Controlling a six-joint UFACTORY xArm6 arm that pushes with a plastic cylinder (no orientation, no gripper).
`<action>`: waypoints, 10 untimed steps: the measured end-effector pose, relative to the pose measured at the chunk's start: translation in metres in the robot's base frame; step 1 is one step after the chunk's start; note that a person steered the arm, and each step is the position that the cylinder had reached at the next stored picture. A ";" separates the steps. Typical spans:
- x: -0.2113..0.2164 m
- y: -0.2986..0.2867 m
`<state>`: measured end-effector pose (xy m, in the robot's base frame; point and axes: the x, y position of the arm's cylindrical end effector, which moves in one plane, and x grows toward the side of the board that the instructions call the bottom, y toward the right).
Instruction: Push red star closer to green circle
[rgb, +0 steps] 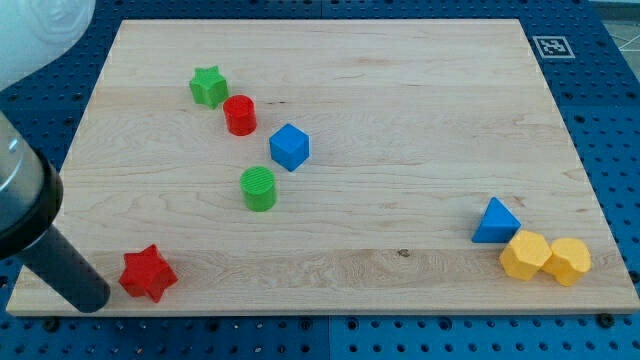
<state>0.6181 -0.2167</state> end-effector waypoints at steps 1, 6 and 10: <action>0.000 0.009; -0.016 0.072; -0.046 0.084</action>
<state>0.5726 -0.1330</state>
